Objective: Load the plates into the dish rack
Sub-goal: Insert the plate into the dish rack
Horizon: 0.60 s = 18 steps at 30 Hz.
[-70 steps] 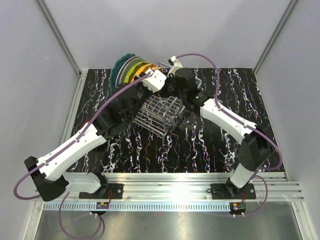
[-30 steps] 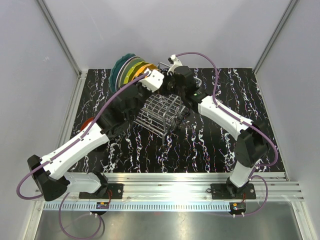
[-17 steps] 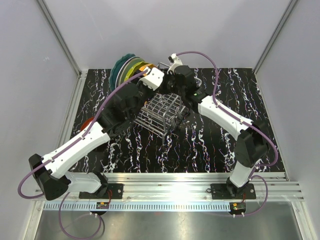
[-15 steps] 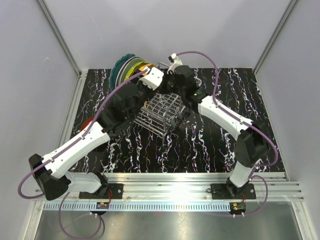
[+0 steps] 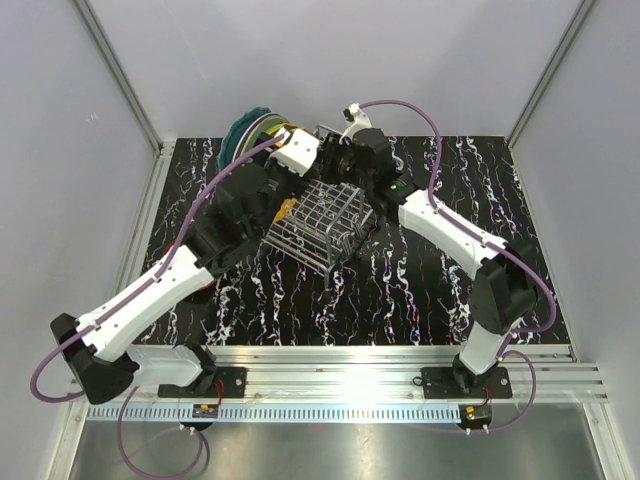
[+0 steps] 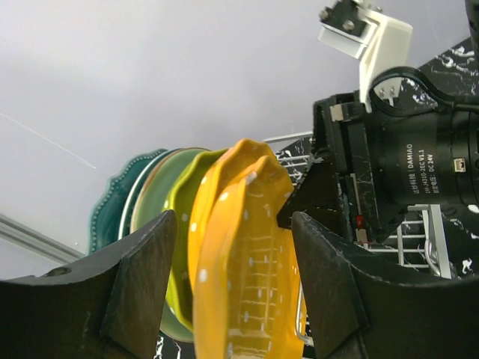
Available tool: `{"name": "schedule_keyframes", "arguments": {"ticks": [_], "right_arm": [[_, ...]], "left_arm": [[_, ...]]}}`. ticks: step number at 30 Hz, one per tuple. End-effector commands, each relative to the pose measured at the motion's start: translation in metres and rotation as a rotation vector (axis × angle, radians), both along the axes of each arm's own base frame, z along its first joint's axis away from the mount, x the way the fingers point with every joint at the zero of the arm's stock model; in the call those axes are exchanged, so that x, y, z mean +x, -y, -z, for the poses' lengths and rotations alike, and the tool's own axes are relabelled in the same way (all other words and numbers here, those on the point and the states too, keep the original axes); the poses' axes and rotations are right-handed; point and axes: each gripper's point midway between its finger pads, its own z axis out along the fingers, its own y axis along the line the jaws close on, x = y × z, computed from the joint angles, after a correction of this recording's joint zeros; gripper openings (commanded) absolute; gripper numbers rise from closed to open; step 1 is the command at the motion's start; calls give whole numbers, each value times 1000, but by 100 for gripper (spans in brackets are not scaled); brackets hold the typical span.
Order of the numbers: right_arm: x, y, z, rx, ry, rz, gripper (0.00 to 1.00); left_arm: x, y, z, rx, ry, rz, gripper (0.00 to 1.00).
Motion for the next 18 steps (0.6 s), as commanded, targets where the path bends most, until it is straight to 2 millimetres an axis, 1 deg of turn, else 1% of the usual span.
{"name": "schedule_keyframes", "arguments": {"ticks": [1, 3, 7, 8, 10, 11, 13, 14, 15, 17, 18], "right_arm": [[14, 10, -31, 54, 63, 61, 29], [16, 11, -28, 53, 57, 65, 29], [21, 10, -20, 44, 43, 71, 29], [23, 11, -17, 39, 37, 76, 29], [24, 10, -15, 39, 33, 75, 29], [25, 10, -13, 36, 27, 77, 29], [28, 11, -10, 35, 22, 82, 29], [28, 12, -7, 31, 18, 83, 29], [30, 12, -7, 33, 17, 87, 29], [32, 12, -3, 29, 9, 92, 29], [34, 14, -2, 28, 6, 96, 29]], "left_arm": [[-12, -12, -50, -122, 82, 6, 66], [-13, -15, -50, -124, 80, 2, 65], [-17, -19, -46, -136, 72, -2, 58], [-17, -20, -45, -137, 69, -6, 55], [-19, -23, -43, -147, 64, -9, 53], [-19, -24, -41, -148, 60, -10, 50], [-19, -26, -36, -149, 51, -13, 49], [-19, -28, -35, -149, 48, -16, 45], [-19, -26, -29, -143, 39, -12, 44], [-18, -28, -27, -154, 31, -13, 42], [-18, -27, -24, -155, 25, -7, 39]]}}
